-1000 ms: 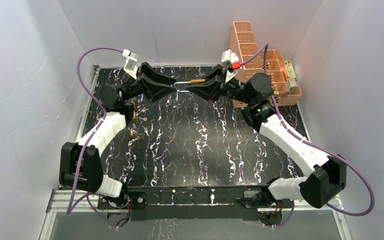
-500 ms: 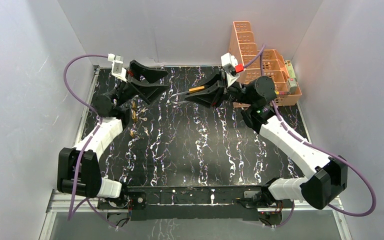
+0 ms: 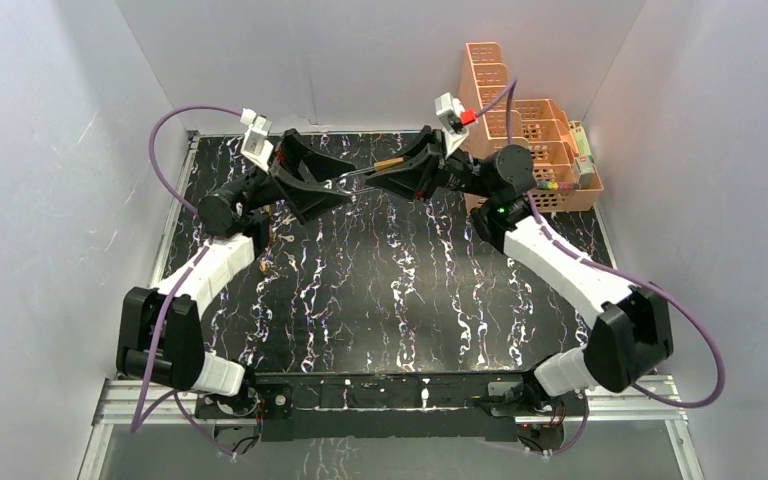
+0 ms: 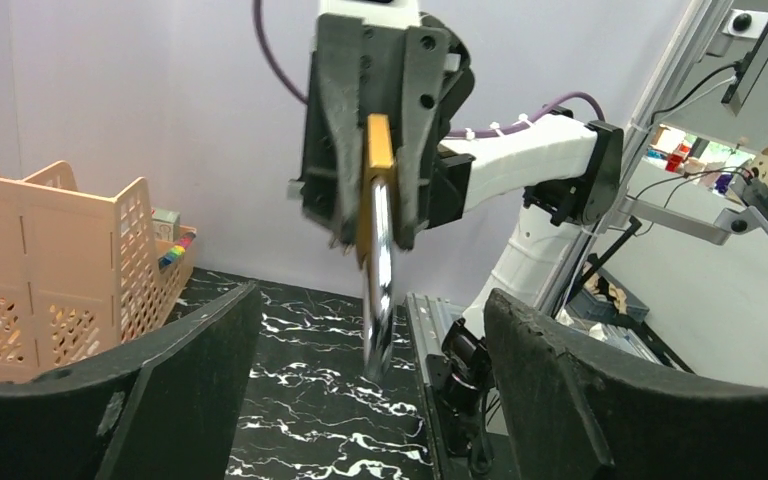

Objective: Lock with the key
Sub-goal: Lock the lock.

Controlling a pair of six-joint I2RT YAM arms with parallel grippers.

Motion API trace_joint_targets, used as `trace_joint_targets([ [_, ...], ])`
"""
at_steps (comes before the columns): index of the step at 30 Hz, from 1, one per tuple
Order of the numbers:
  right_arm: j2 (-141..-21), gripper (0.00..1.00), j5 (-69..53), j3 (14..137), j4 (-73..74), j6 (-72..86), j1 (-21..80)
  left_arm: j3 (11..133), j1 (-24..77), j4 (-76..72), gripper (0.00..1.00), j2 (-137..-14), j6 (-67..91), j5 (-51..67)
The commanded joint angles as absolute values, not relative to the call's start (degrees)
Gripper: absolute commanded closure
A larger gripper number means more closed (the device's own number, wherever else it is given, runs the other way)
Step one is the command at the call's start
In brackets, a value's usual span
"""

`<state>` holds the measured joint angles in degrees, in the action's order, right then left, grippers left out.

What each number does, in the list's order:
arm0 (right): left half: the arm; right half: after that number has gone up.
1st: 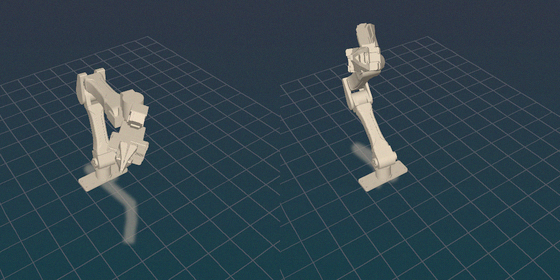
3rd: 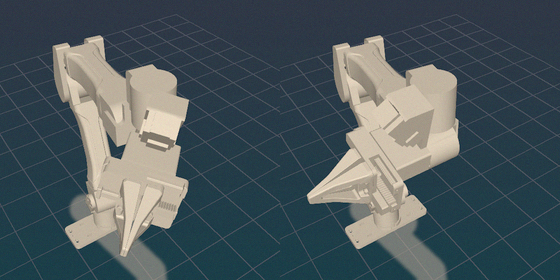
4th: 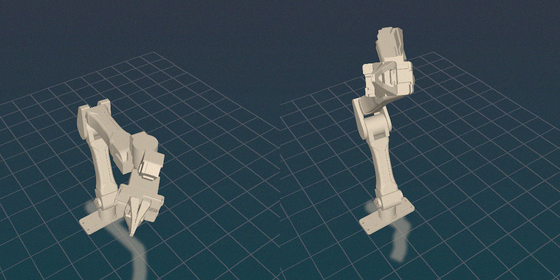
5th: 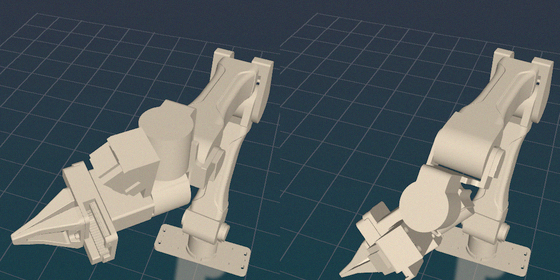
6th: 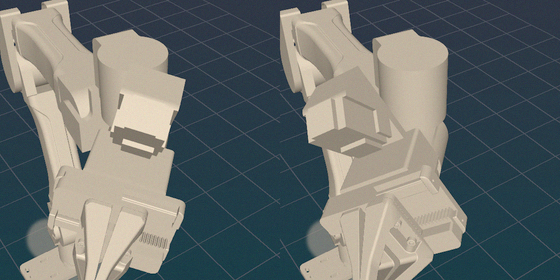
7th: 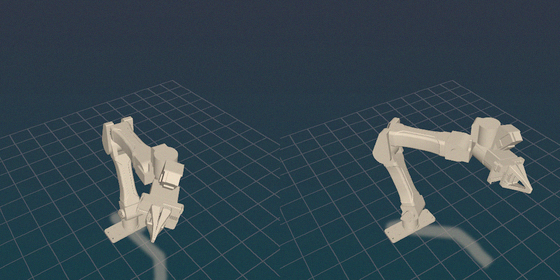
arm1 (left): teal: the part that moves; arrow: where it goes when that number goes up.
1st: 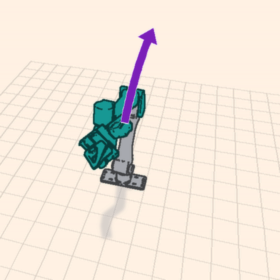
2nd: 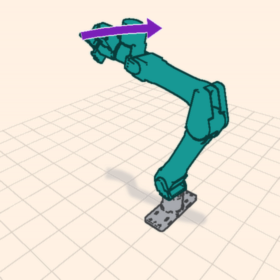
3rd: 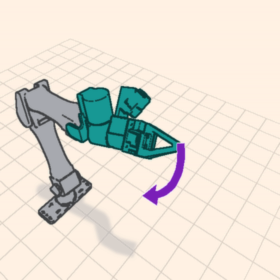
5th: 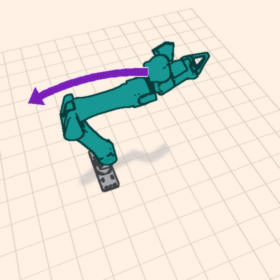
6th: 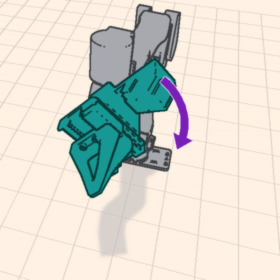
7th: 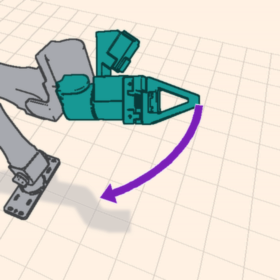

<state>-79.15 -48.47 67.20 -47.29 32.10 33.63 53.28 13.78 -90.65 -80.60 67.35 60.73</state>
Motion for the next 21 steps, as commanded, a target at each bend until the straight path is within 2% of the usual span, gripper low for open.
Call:
trace_joint_targets([
  [1, -82.1, 1.00, -48.5, 72.0, -59.1, 37.9, 33.6, 57.1, 14.4, -103.3, 0.23, -83.3, 68.1, 59.7],
  [3, -82.3, 1.00, -48.5, 72.2, -59.3, 38.2, 33.6, 58.1, 14.8, -103.4, 0.31, -84.1, 68.3, 59.9],
  [5, -82.5, 1.00, -48.5, 72.2, -59.7, 38.3, 33.6, 58.9, 14.9, -103.4, 0.48, -84.6, 68.3, 60.2],
  [6, -82.4, 1.00, -48.5, 72.1, -60.0, 38.4, 33.6, 59.2, 14.9, -103.4, 0.61, -84.9, 68.5, 60.6],
  [7, -82.4, 1.00, -48.5, 72.0, -60.1, 38.5, 33.6, 59.4, 14.9, -103.4, 0.64, -85.1, 68.8, 61.0],
  [8, -82.2, 1.00, -48.3, 71.9, -60.2, 38.5, 33.6, 59.5, 14.9, -103.3, 0.63, -85.2, 69.2, 61.3],
  [11, -82.0, 1.00, -48.2, 71.7, -60.4, 38.3, 33.5, 58.2, 14.9, -103.2, 0.44, -85.2, 69.1, 61.0],
  [13, -81.8, 1.00, -48.1, 71.7, -60.5, 38.3, 33.2, 57.4, 14.9, -103.3, 0.39, -84.9, 68.9, 60.9],
  [17, -81.7, 1.00, -48.1, 72.0, -60.8, 38.5, 32.5, 56.6, 14.9, -103.2, 0.39, -84.6, 68.6, 60.7],
  [21, -81.8, 1.00, -48.1, 72.0, -62.6, 40.1, 31.6, 57.0, 14.9, -103.3, 0.47, -84.7, 68.6, 61.1],
])
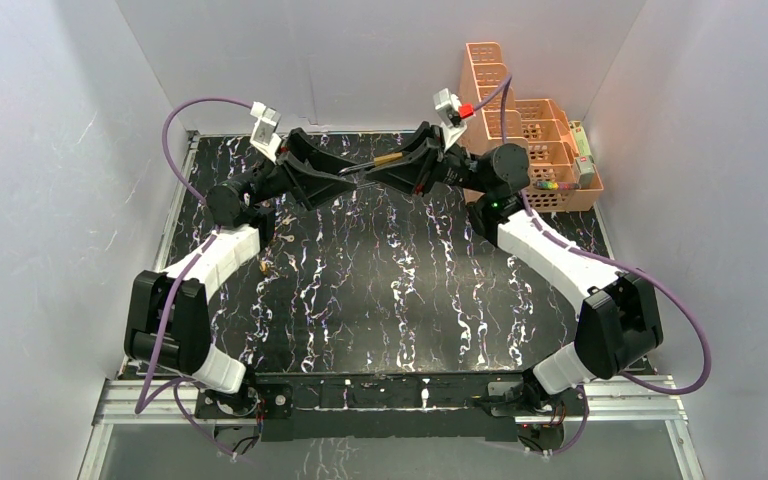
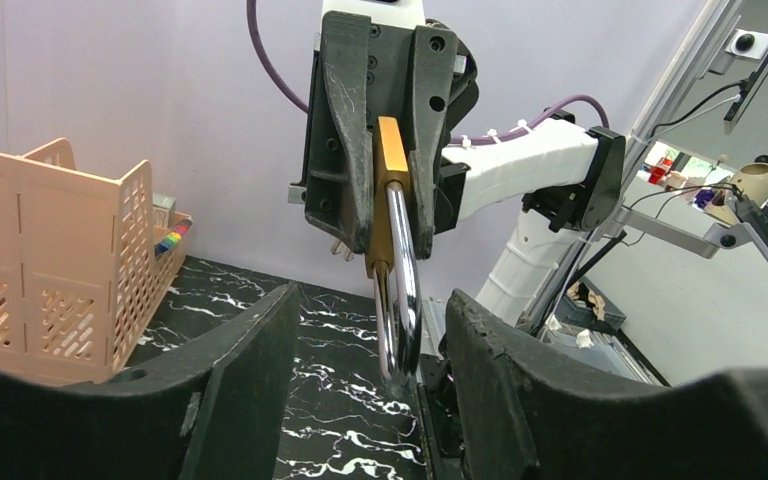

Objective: Lock with the key
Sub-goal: Lock the lock.

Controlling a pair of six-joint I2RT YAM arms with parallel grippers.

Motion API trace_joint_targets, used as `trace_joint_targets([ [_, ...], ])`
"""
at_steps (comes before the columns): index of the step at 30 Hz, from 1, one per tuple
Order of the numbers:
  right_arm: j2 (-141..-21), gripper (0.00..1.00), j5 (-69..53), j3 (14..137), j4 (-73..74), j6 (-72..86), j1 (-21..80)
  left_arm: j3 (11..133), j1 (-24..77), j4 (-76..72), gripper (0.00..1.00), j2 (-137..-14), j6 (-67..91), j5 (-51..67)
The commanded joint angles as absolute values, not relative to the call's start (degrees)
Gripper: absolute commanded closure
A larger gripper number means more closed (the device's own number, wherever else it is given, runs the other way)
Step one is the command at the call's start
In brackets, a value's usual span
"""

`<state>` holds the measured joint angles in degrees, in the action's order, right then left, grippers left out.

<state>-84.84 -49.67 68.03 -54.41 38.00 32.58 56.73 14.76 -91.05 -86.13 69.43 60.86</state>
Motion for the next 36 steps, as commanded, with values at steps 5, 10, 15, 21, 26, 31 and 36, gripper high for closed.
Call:
trace_joint_targets([
  [5, -82.2, 1.00, -48.2, 71.8, -64.5, 42.3, 31.0, 57.3, 14.9, -103.2, 0.64, -84.8, 68.2, 60.6],
  [10, -84.5, 1.00, -48.0, 70.9, -70.3, 47.1, 31.1, 59.1, 14.9, -103.2, 1.00, -86.4, 67.4, 58.1],
  [15, -86.9, 1.00, -48.1, 70.6, -74.7, 51.6, 31.1, 64.0, 14.9, -103.3, 1.00, -89.3, 68.1, 58.8],
  [21, -85.6, 0.57, -51.2, 68.8, -70.4, 49.3, 30.3, 70.4, 13.9, -102.6, 1.00, -91.6, 69.3, 63.0],
  [26, -79.8, 0.28, -51.0, 63.5, -67.8, 47.7, 23.7, 75.5, 10.9, -99.9, 1.00, -92.5, 70.4, 65.9],
  [31, -74.4, 0.12, -52.0, 56.9, -70.2, 49.5, 16.5, 80.9, 9.3, -95.6, 1.00, -93.7, 70.0, 67.8],
  [36, -71.2, 0.10, -53.5, 51.8, -68.6, 44.8, 15.4, 89.5, 9.1, -91.1, 1.00, -97.6, 72.8, 72.5],
])
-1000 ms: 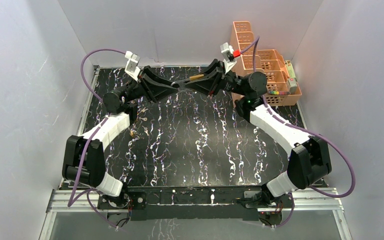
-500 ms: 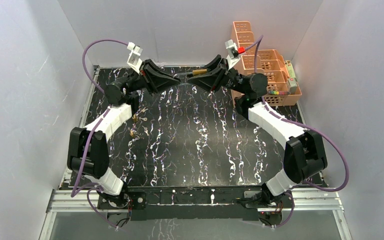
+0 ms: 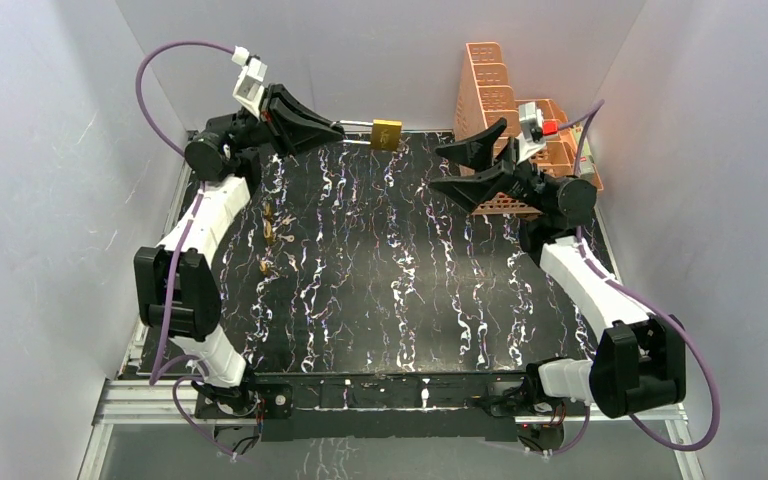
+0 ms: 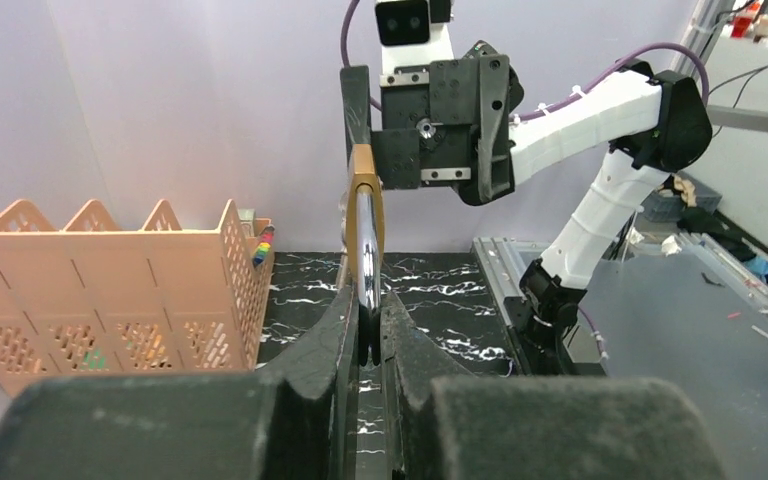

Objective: Lock with the key
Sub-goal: Lock the lock.

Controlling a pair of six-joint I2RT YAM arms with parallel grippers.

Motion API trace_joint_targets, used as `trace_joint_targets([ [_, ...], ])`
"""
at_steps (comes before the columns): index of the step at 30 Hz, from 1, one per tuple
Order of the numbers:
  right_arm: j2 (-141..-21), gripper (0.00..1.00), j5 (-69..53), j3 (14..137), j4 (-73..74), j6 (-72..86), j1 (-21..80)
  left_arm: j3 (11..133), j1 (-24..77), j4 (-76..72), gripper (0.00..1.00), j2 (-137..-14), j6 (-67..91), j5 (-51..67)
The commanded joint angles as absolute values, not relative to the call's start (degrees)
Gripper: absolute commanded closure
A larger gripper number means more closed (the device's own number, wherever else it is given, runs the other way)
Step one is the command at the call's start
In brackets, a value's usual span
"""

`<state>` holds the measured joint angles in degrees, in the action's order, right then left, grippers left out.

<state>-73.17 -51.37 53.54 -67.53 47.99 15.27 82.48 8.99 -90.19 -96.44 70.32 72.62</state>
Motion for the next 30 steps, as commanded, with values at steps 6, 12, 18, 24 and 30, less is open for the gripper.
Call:
trace_joint_targets([
  [6, -71.4, 0.12, -52.4, 50.9, -68.0, 38.7, 16.4, 87.3, 9.1, -89.6, 1.00, -96.6, 72.1, 74.2],
  [12, -74.1, 0.14, -49.4, 50.4, -75.2, 38.3, 17.2, 83.0, 9.1, -86.7, 1.00, -93.6, 68.1, 74.9],
  [18, -78.4, 0.23, -48.0, 52.5, -76.0, 37.9, 19.7, 82.9, 9.2, -83.2, 1.00, -92.2, 65.6, 75.8],
  [24, -82.7, 0.39, -48.8, 56.4, -76.0, 37.7, 23.2, 82.0, 9.3, -83.0, 1.00, -92.1, 66.0, 75.6],
  [30, -84.4, 0.52, -49.6, 57.7, -77.9, 38.3, 24.3, 81.0, 9.4, -83.0, 1.00, -91.5, 65.5, 75.8],
])
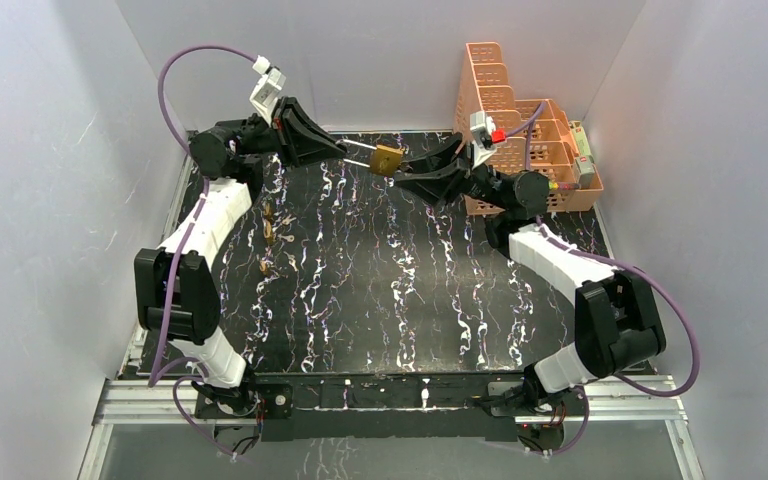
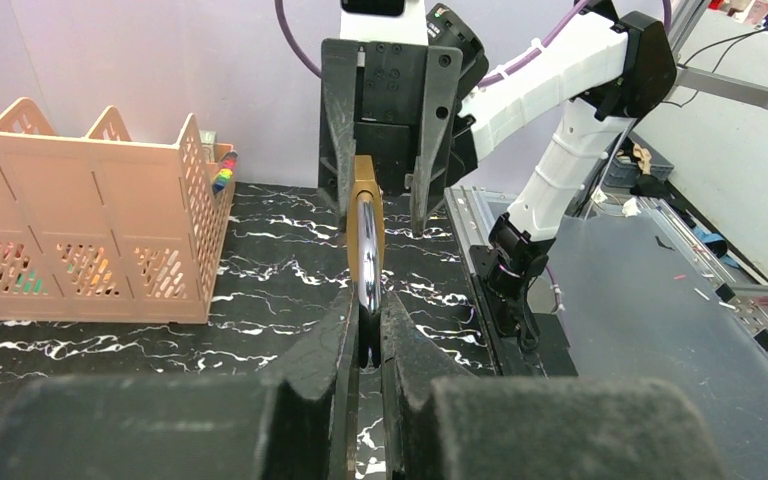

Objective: Lock with the key
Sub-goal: Lock the lock, then place the key at the center of the board.

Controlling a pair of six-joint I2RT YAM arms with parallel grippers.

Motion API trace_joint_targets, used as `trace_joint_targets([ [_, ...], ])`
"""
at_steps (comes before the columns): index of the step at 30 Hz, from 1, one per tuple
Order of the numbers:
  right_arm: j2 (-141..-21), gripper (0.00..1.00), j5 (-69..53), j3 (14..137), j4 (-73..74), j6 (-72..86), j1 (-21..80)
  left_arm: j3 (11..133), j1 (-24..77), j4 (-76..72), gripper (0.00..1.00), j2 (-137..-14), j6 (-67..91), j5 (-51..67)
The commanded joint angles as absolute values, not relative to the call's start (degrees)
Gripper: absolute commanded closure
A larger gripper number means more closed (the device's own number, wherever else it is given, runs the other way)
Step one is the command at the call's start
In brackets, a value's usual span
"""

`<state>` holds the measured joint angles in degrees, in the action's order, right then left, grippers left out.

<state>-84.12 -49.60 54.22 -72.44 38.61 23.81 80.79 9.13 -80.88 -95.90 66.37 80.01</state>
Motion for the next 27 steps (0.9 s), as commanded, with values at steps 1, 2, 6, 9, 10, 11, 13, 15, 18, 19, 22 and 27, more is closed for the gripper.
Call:
trace_joint_targets([
  [1, -84.7, 0.58, -49.8, 58.0, -78.2, 38.6, 24.3, 81.0, 9.4, -83.0, 1.00, -91.5, 65.5, 75.8],
  [2, -85.0, 0.66, -49.9, 58.1, -78.8, 39.2, 24.4, 81.1, 9.4, -83.0, 1.00, -91.6, 65.5, 75.8],
  [6, -85.1, 1.00, -50.1, 57.6, -78.9, 39.3, 24.4, 82.1, 9.4, -83.0, 1.00, -92.3, 66.0, 76.5],
  [9, -83.7, 1.00, -50.0, 56.3, -77.0, 37.6, 24.4, 83.0, 9.4, -83.0, 1.00, -92.4, 66.5, 77.3],
  [10, -83.2, 1.00, -50.0, 55.7, -76.5, 37.1, 24.2, 83.3, 9.3, -83.0, 1.00, -92.4, 66.6, 77.7],
  [11, -82.8, 1.00, -49.9, 55.0, -76.0, 36.7, 23.9, 83.8, 9.3, -82.9, 1.00, -92.5, 66.8, 78.1],
  [13, -81.5, 1.00, -49.8, 53.0, -75.8, 36.4, 22.8, 84.8, 9.0, -82.7, 1.00, -92.5, 67.1, 78.9],
  [15, -80.0, 1.00, -49.3, 50.3, -76.1, 36.7, 21.0, 85.6, 8.0, -82.3, 1.00, -92.3, 67.0, 78.7],
  [18, -77.7, 1.00, -48.0, 45.9, -75.7, 37.5, 18.3, 85.7, 3.9, -80.8, 1.00, -92.0, 65.7, 76.7],
  [19, -77.1, 1.00, -47.5, 45.3, -74.7, 37.0, 18.2, 85.5, 2.5, -79.8, 1.00, -91.9, 64.7, 76.2],
  [22, -76.0, 1.00, -47.5, 45.7, -66.9, 33.4, 18.1, 83.8, -2.9, -71.9, 1.00, -91.0, 57.8, 74.4],
  [27, -76.8, 1.00, -46.6, 48.4, -57.5, 29.1, 18.3, 84.5, -7.4, -31.0, 1.00, -87.8, 23.7, 62.1],
])
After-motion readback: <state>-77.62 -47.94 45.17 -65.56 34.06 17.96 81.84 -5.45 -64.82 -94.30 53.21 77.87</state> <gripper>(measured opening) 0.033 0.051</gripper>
